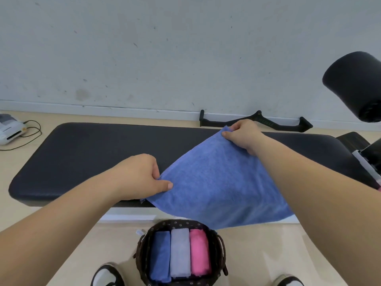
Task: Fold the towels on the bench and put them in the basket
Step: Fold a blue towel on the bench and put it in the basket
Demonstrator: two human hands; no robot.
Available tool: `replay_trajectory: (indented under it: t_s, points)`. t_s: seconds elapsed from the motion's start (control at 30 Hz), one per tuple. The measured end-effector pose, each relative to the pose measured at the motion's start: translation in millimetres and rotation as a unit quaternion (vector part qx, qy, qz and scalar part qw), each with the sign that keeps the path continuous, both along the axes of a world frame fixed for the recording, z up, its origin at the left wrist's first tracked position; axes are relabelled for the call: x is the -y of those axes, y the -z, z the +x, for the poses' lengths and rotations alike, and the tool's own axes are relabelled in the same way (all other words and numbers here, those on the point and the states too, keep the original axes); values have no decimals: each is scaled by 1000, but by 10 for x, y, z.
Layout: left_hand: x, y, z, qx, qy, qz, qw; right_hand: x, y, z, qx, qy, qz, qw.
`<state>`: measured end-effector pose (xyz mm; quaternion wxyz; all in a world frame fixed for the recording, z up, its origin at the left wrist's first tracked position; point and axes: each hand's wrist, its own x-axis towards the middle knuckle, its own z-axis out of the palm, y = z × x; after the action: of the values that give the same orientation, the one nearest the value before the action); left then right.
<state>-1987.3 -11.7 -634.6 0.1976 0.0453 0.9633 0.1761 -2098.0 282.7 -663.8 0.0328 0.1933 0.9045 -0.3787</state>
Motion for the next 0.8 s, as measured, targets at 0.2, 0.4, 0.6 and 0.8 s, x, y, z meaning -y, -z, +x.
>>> replay_trajectory:
  t_s: [0.2,0.4,0.6,0.8]
  points:
    - [-69,-34,47,-34,25,52,998,77,-96,227,-111,-38,109,987]
    - [-38,-149,109,-23,34,83,996,-155,-400,714,-166,23,9,986]
    - [-65,-433,329,79,18,323,943,-390,-927,1542,-161,130,-208,956]
    - [-201,-625,476,104,10,454,885,-676,-1167,2077,-95,148,-402,898]
